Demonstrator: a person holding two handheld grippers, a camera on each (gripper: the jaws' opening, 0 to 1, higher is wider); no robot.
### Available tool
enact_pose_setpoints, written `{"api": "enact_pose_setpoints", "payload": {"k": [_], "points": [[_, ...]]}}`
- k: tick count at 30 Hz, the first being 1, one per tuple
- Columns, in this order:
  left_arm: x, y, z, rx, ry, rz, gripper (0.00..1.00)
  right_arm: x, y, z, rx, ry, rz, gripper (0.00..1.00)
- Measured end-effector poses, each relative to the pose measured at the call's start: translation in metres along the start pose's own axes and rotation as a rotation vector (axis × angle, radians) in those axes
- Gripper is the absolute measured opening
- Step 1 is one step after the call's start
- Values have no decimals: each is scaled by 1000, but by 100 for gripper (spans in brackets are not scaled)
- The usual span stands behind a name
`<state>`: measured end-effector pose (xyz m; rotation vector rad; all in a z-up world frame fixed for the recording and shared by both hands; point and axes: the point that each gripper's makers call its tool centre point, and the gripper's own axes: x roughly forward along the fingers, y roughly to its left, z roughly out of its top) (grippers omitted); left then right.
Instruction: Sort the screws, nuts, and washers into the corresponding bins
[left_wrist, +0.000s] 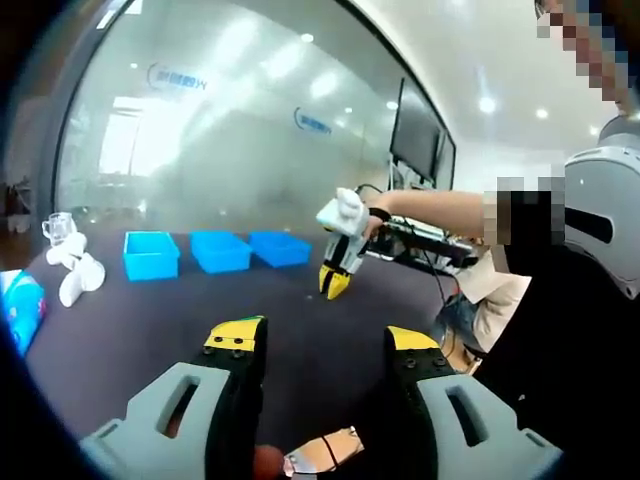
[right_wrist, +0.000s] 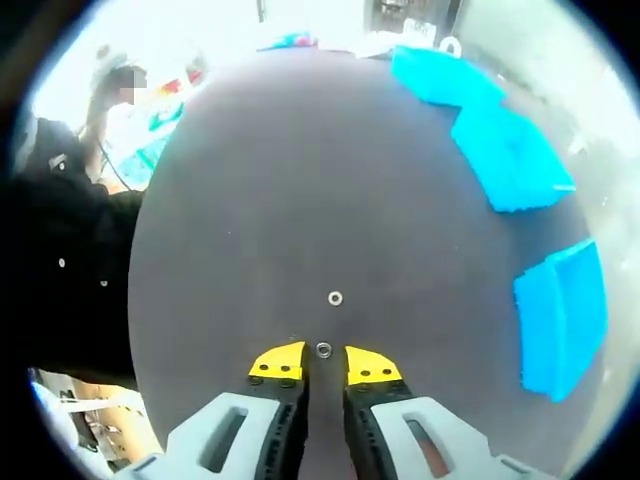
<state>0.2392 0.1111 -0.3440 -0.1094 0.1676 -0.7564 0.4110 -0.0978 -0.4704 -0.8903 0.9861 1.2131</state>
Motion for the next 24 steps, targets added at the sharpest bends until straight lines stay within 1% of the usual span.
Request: {"api": "enact_pose_setpoints", "payload": {"k": [7,11,16,21,24], "points": [[-1,1,0,-8,-4,4,44,1,1,0,25,5,16,8],[-1,2,0,-8,-6,5,43,1,8,1,14,12,19,2],[-1,3,1,-6,-11,13,43,0,8,0,2,14,2,2],[-2,3,2,-6,-15,16,43,-6,10,2,10,-14,-3,2],[-3,3,3,-1,-13,16,43,-14,13,6,26,-62,-11,2]]}}
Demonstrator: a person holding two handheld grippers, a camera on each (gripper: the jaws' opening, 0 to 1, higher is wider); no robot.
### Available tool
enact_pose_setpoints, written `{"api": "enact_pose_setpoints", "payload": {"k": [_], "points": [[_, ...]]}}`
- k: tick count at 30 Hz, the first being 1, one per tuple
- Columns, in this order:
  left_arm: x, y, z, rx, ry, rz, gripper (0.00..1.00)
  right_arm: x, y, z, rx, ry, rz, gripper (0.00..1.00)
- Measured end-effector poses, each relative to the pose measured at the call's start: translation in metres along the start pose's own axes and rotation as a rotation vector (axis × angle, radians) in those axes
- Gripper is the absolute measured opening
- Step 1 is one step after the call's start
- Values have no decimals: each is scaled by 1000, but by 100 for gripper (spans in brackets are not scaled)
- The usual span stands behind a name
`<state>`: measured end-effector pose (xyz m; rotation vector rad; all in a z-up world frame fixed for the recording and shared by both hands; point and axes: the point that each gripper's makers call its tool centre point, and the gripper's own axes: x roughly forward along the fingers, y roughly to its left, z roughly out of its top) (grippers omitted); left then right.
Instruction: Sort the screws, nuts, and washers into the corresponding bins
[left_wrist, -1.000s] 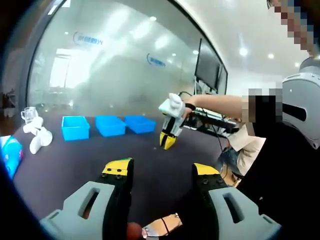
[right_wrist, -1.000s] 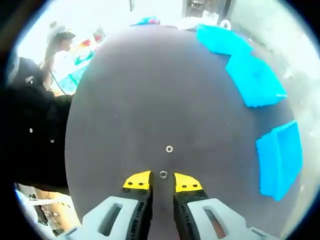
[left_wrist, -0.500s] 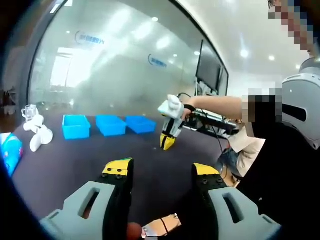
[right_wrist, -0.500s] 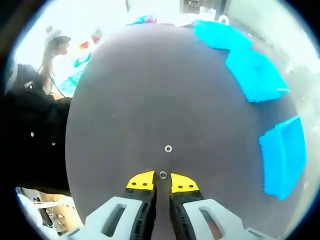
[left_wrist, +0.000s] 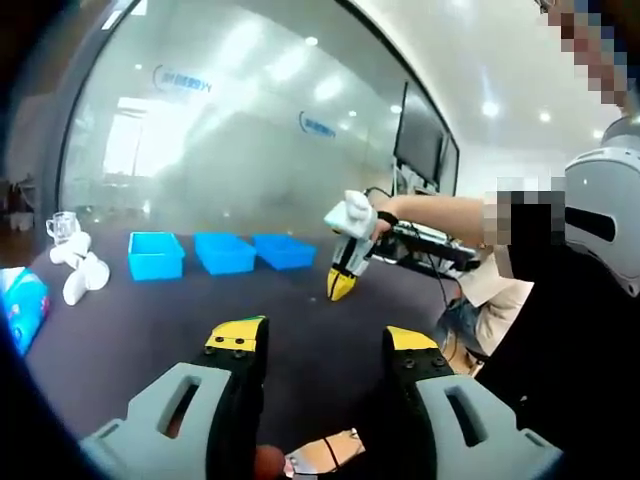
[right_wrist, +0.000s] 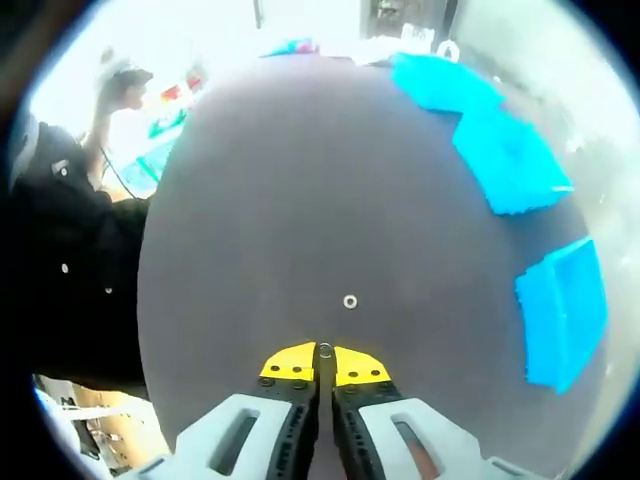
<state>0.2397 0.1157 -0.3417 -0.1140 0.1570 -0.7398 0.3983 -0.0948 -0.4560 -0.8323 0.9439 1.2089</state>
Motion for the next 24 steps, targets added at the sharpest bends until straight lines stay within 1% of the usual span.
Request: {"api": "enact_pose_setpoints", "payload": {"k": [3,4,5,6,8,11,12,14,16,18,21,23,24], "points": [[-1,0,1,3,-1,1,43,-10,3,6,20,-62,-19,2],[-1,1,1,5,-2,5,43,-14,5,9,35,-95,-22,2],[-1,2,2,6,-3,10,43,-20,5,13,51,-136,-37,2],[-1,3,2,6,-5,14,43,-23,5,15,62,-159,-46,2],[-1,4,4,8,-11,24,43,-33,5,21,85,-231,-76,2],[-2,11,7,23,-21,61,43,-51,4,30,112,-335,-141,2],[-2,12,8,24,-25,68,43,-58,5,34,132,-389,-164,2],[-3,16,11,28,-31,86,43,-69,4,40,159,-462,-208,2],[-4,21,14,31,-42,111,43,-76,4,42,175,-508,-243,2],[-5,25,18,40,-50,135,44,-85,3,48,216,-581,-285,2],[-7,32,24,56,-69,175,44,-98,-2,57,276,-692,-361,2],[-7,34,25,62,-71,189,44,-107,-5,61,297,-753,-436,2],[-8,35,26,64,-73,194,44,-112,-6,63,315,-787,-457,2]]}}
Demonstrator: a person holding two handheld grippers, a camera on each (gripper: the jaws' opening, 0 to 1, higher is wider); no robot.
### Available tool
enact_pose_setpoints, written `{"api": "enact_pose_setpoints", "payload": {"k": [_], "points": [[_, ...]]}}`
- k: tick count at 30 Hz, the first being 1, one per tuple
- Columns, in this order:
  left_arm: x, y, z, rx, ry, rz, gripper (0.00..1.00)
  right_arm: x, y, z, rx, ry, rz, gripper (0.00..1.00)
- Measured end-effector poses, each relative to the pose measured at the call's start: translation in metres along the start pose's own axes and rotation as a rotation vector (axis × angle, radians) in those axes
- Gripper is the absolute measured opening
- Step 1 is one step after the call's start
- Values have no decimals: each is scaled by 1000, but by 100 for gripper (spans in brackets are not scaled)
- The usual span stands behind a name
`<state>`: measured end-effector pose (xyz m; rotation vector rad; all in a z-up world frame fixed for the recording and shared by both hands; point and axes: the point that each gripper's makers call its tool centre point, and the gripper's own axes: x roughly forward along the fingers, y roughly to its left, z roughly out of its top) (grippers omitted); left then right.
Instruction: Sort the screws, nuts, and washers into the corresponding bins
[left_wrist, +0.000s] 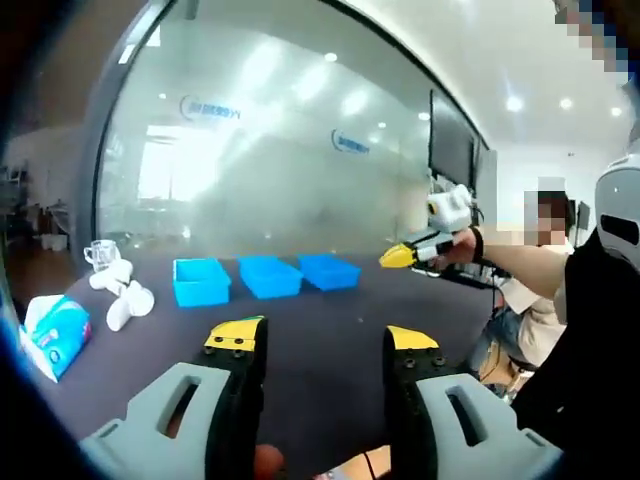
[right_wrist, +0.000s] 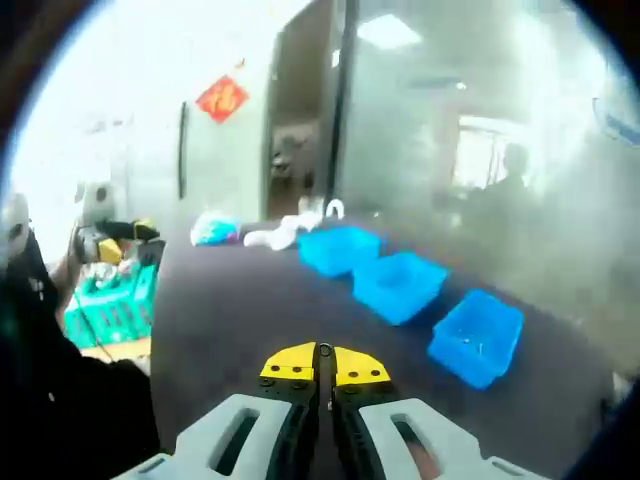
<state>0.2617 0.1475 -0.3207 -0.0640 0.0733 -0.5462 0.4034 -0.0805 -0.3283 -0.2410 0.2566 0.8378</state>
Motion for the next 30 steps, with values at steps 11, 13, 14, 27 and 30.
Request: {"api": "enact_pose_setpoints", "payload": {"k": [11,13,14,27,30], "points": [[-3,6,8,-6,-28,30,44,23,-16,44,112,-178,-111,2],[-4,8,9,-9,-31,36,44,35,-19,51,113,-183,-114,2],[-4,9,9,-10,-33,40,44,41,-21,55,113,-186,-121,2],[-17,23,10,-25,-45,81,44,145,-83,81,165,-144,-225,2],[-20,27,10,-29,-48,93,44,163,-88,82,153,-119,-232,2]]}}
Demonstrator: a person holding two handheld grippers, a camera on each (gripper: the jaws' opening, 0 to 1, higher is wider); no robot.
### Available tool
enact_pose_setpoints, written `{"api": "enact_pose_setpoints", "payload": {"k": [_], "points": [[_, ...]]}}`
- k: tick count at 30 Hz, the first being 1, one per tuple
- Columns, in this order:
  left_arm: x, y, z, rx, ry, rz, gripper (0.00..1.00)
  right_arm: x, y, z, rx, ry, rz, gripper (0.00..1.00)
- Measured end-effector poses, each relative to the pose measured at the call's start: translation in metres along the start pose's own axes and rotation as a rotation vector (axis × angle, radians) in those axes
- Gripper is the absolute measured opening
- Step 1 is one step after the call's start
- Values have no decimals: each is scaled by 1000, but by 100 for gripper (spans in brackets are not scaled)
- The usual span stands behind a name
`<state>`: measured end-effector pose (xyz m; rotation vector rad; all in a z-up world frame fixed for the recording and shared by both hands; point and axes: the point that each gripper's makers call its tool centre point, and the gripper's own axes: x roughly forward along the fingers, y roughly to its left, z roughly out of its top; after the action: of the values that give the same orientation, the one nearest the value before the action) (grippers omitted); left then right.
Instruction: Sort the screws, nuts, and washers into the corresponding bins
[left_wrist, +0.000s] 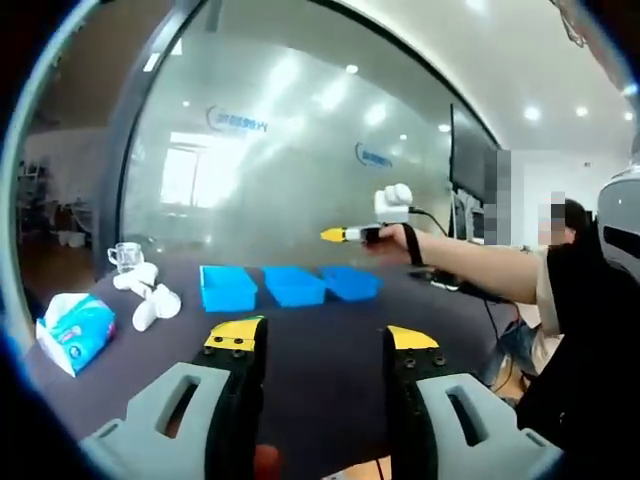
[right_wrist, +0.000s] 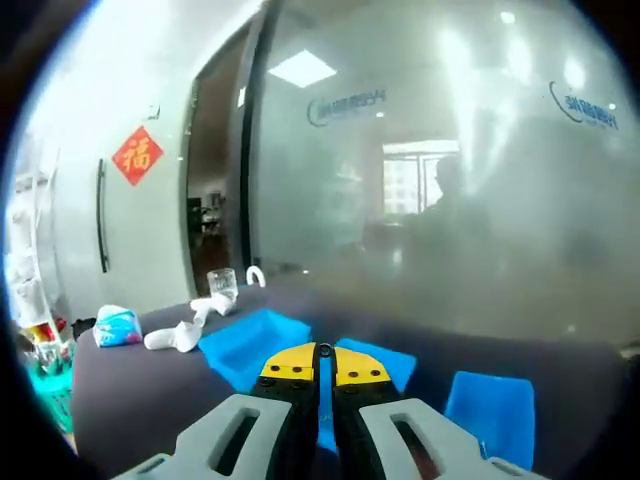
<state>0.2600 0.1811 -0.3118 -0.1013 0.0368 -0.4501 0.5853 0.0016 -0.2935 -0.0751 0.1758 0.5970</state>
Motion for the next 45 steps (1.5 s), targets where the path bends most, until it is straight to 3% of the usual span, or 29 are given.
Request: {"api": "enact_pose_setpoints", "payload": {"k": [6,14,17,20,22,32,45], "points": [[-3,8,2,7,-5,27,44,33,1,-6,-45,57,-16,2],[-6,14,0,5,-6,53,44,57,-8,-14,-60,91,-55,2],[-7,16,0,2,-8,60,44,58,-9,-20,-71,97,-70,5],[-7,16,-1,1,-8,60,44,59,-8,-23,-76,106,-59,19],[-7,15,-1,0,-8,58,44,55,-6,-25,-85,108,-57,20],[-6,9,-3,-6,0,25,44,17,4,-23,-101,81,-9,23],[5,-9,-11,-26,34,-87,45,-85,20,-41,-120,52,97,25]]}}
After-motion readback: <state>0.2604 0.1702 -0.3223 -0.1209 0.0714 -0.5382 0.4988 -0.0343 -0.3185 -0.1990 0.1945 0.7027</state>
